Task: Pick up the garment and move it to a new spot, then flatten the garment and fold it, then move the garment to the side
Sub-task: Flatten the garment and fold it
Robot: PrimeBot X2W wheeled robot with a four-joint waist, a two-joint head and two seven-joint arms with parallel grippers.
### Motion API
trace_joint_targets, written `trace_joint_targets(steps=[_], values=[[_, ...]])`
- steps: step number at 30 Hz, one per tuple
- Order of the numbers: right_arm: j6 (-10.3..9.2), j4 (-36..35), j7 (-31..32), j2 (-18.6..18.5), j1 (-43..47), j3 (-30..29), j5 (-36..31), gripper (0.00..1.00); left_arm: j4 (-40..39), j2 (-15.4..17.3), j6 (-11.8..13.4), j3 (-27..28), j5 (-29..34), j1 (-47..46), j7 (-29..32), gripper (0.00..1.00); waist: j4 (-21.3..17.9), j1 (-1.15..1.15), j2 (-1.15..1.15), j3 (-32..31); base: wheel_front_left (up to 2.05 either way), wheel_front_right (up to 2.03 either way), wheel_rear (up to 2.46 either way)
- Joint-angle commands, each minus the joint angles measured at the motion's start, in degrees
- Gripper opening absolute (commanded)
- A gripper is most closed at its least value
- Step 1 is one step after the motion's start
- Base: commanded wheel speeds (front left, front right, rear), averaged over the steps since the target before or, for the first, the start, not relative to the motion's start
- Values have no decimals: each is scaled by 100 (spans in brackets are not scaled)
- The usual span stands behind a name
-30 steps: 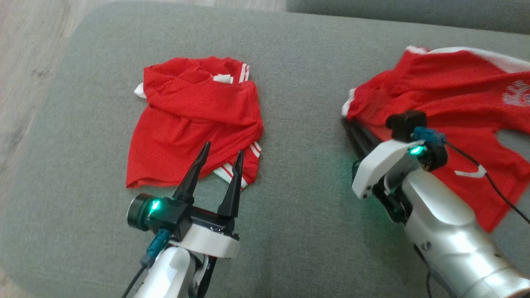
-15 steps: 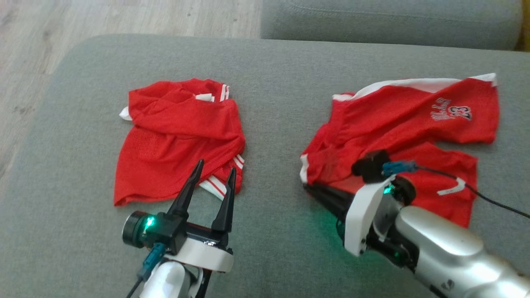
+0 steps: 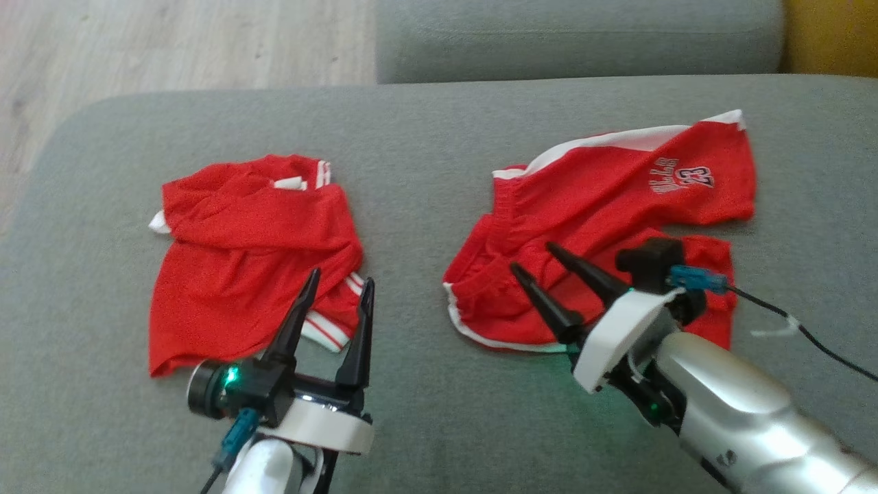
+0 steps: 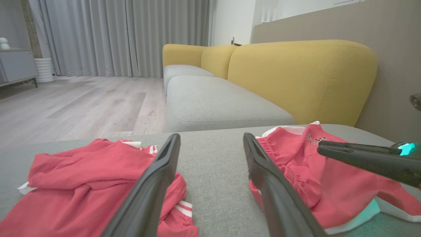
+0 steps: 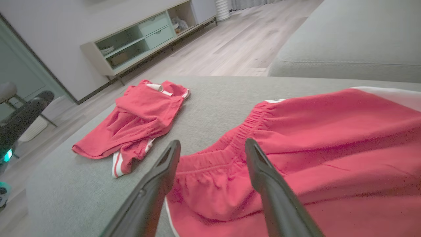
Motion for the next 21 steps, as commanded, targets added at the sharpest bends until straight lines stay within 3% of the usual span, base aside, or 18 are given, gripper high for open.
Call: trace_joint_targets(steps=[1,7,13,18,21], values=[[-4,-31,-189,47,210,-311,-131,100,-213,41,14,259,26,-47,-46,100,-228,0,0,-135,0,0,0],[-4,96,-372,69,680,-1253,-631,100,-262,59,19,390,16,77,-46,100,-558,0,0,-309,0,0,0],[-4,52,-436,258,1399,-2798,-1495,100,-320,63,-9,482,26,160,-46,100,-864,0,0,-386,0,0,0],[-4,-321,-446,821,2180,-4232,-2575,100,-333,53,-49,477,51,166,-46,100,-981,0,0,-331,0,0,0],[-4,-558,-447,1205,2600,-4782,-3167,100,-322,48,-68,470,70,144,-46,100,-1002,0,0,-286,0,0,0]])
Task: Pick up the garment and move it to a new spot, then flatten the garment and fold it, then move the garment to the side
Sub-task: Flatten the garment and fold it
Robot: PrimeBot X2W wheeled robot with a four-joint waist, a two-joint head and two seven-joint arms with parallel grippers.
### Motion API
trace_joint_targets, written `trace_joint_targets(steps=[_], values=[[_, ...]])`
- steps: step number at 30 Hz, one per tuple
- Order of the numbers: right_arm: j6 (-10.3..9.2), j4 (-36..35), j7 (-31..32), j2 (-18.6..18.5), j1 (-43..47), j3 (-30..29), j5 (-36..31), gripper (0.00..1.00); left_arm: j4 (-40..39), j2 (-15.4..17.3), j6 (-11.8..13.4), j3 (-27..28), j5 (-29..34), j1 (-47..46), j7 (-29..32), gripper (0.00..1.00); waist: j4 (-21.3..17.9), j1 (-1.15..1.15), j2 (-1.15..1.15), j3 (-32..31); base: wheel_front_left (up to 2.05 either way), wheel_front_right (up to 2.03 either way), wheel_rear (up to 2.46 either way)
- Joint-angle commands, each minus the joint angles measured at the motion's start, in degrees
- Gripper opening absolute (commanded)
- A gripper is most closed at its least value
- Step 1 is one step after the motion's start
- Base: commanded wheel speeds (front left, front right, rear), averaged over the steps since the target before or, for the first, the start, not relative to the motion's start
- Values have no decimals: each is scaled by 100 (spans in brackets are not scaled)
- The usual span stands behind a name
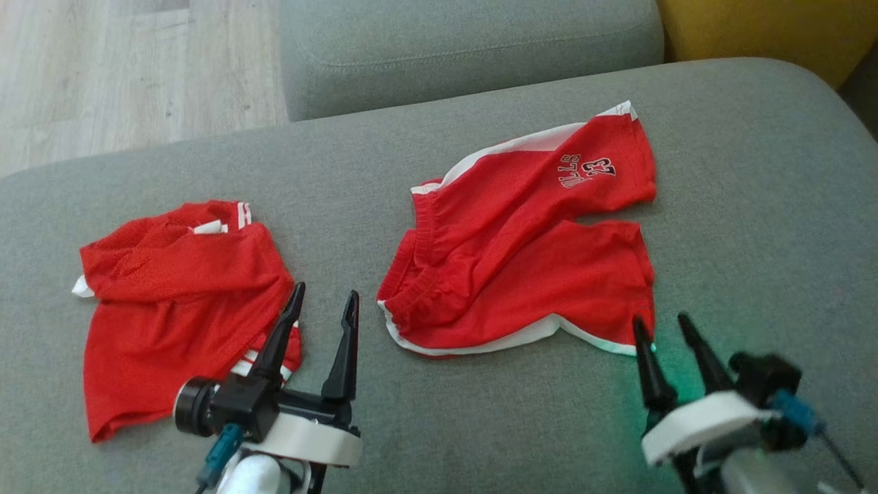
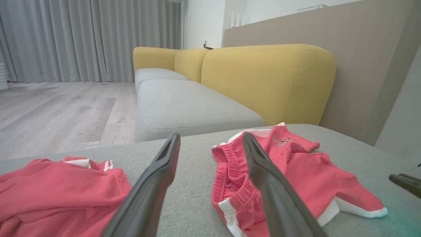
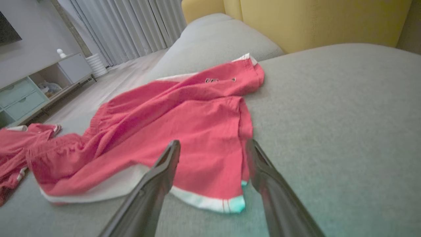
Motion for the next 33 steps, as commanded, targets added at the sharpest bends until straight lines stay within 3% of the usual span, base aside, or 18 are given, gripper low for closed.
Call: trace_joint_targets(steps=[1,11,22,23,24,26,28,29,30,31,33], values=[[-4,-248,-46,78,-31,-9,-203,100,-174,23,-8,196,73,-182,-46,100,-2,0,0,32,0,0,0],[-4,-395,687,363,234,-656,-1000,100,-117,9,-80,137,123,-288,-46,100,141,0,0,180,0,0,0],[-4,-28,1028,378,47,-720,-935,100,-71,2,-106,147,166,-392,-46,100,313,0,0,326,0,0,0],[-4,-8,1025,378,27,-717,-922,87,-67,2,-107,152,170,-398,-46,100,319,0,0,331,0,0,0],[-4,10,1019,378,0,-720,-915,57,-63,2,-108,157,173,-402,-46,100,321,0,0,333,0,0,0],[-4,48,990,379,-46,-742,-943,36,-59,1,-109,168,177,-404,-46,100,319,0,0,335,0,0,0],[-4,70,972,379,-65,-755,-974,33,-59,1,-108,174,178,-403,-46,100,314,0,0,336,0,0,0],[-4,90,959,379,-81,-760,-996,26,-56,1,-106,180,179,-402,-46,100,308,0,0,338,0,0,0],[-4,108,951,379,-92,-760,-1010,6,-52,0,-104,185,180,-401,-46,100,301,0,0,340,0,0,0],[-4,127,953,379,-103,-743,-1052,0,-49,0,-102,189,180,-402,-46,100,294,0,0,341,0,0,0],[-4,151,939,379,-116,-745,-1118,0,-43,-1,-101,193,182,-400,-46,100,279,0,0,341,0,0,0]])
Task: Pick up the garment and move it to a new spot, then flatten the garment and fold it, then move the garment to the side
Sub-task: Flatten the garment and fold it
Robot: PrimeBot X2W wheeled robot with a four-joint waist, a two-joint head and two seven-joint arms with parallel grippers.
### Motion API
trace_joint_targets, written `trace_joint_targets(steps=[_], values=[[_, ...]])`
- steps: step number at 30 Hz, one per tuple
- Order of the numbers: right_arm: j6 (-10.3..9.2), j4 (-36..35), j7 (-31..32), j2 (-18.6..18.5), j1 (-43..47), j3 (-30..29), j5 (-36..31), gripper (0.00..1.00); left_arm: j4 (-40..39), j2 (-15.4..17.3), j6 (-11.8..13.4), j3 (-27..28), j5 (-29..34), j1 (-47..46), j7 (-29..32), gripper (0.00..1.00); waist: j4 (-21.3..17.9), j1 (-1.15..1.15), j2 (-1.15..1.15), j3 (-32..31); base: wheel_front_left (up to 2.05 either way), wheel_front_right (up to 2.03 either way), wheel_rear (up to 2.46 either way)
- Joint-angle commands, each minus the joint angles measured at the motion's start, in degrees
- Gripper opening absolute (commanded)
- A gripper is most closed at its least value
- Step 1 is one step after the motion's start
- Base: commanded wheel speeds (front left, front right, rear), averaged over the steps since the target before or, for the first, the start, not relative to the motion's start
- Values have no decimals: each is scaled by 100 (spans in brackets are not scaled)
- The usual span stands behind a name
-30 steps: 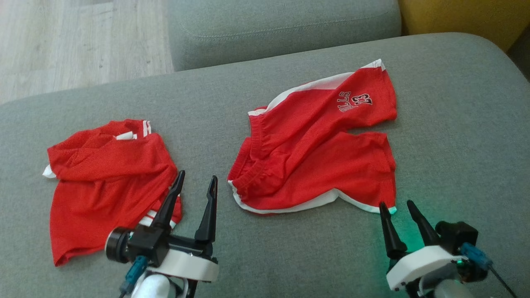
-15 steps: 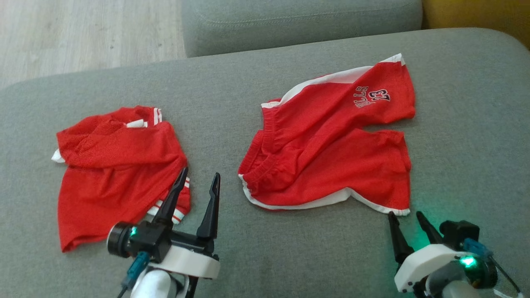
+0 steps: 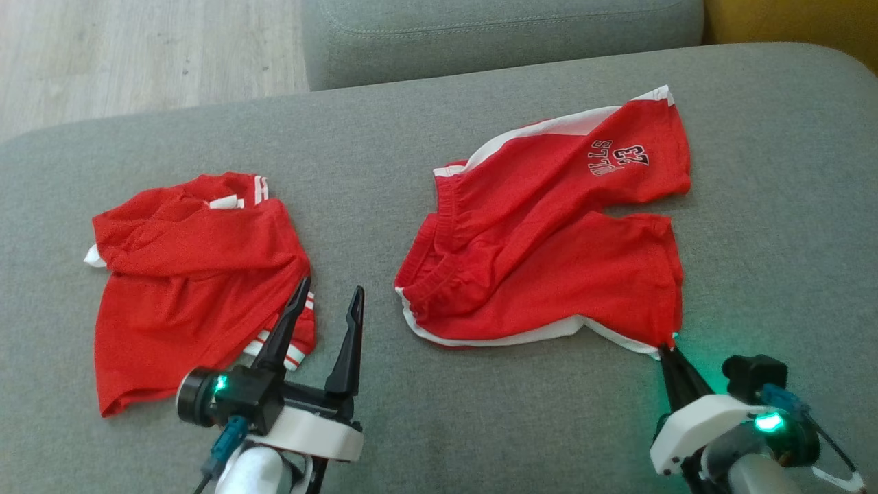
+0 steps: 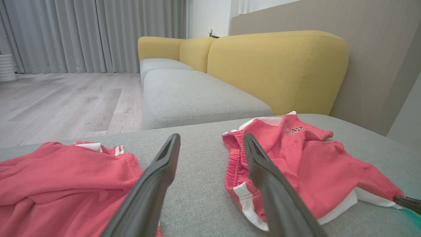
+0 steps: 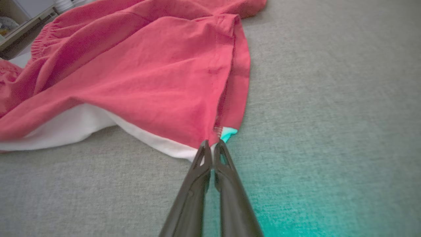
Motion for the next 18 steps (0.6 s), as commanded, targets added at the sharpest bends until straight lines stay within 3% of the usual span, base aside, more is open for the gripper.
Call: trace_joint_targets(steps=[1,10,18], values=[[-4,-142,-92,-11,-218,96,-56,0,-161,12,6,206,34,-261,-46,100,-14,0,0,-3,0,0,0],[-4,-488,-74,-11,-353,-617,-497,0,9,129,-87,115,134,-359,-46,100,-168,0,0,79,0,0,0],[-4,-761,244,-11,-536,-888,-659,0,890,615,-317,-859,529,-1037,177,100,-300,0,0,336,0,0,0]])
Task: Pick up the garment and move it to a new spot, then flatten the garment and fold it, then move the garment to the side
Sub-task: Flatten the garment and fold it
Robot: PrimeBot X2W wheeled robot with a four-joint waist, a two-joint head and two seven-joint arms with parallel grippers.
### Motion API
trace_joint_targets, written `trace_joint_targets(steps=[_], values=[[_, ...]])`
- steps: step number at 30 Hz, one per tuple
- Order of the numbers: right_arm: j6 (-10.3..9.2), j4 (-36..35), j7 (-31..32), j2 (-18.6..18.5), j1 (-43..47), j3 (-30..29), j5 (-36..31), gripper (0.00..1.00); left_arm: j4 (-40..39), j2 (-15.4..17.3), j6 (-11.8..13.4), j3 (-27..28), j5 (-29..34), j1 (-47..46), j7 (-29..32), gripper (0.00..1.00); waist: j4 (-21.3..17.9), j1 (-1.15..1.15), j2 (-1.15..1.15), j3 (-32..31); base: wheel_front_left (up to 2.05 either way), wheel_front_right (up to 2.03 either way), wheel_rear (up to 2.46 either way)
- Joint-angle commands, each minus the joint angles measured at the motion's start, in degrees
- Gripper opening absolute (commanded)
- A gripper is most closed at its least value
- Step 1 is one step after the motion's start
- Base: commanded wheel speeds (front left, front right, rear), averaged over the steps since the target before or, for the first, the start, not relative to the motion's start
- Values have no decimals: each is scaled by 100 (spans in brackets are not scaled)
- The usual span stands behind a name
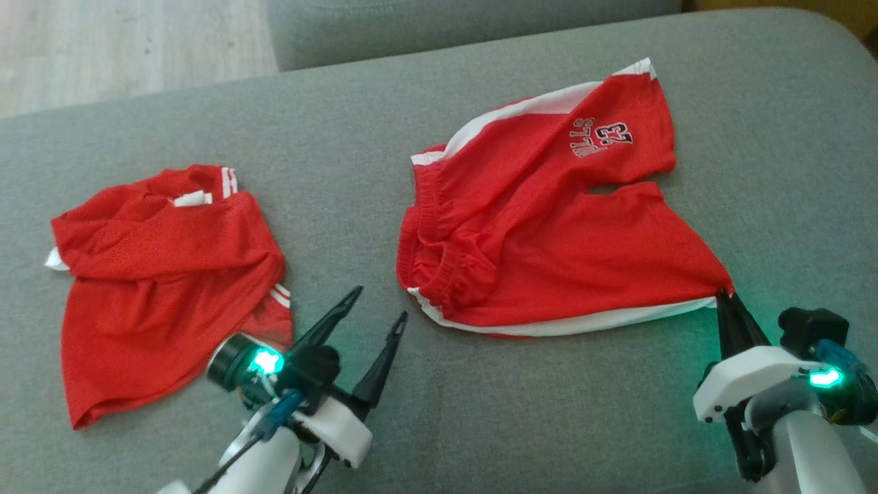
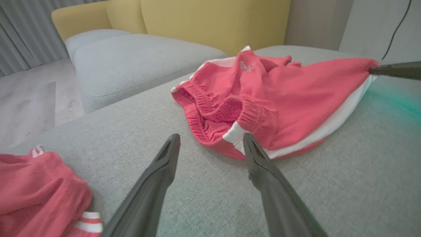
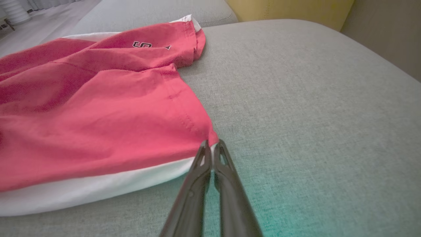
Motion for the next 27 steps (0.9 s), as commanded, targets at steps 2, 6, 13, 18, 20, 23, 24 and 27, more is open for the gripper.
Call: trace_joint_targets(steps=[2,6,13,18,20,23,24,27], values=[[-4,-201,35,-25,-229,86,-37,0,95,225,-26,-184,52,-523,38,100,-70,0,0,109,0,0,0],[-4,-206,51,-25,-297,101,-2,0,441,427,-32,-789,-82,-973,53,100,-125,0,0,209,0,0,0],[-4,-141,28,-25,-386,200,68,0,940,690,-34,-1810,-685,-1795,15,100,-217,0,0,353,0,0,0],[-4,-81,-8,-25,-435,240,97,0,1119,750,-34,-2205,-951,-2093,-44,100,-267,0,0,393,0,0,0],[-4,-71,-15,-25,-444,245,105,0,1147,759,-34,-2289,-1007,-2146,-54,100,-275,0,0,402,0,0,0],[-4,-38,-38,-25,-466,266,126,0,1204,785,-35,-2529,-1158,-2291,-85,100,-299,0,0,428,0,0,0],[-4,-26,-45,-25,-473,269,132,0,1221,794,-35,-2595,-1204,-2333,-95,100,-304,0,0,437,0,0,0],[-4,7,-66,-25,-495,276,143,0,1278,820,-35,-2777,-1338,-2441,-118,100,-314,0,0,456,0,0,0]])
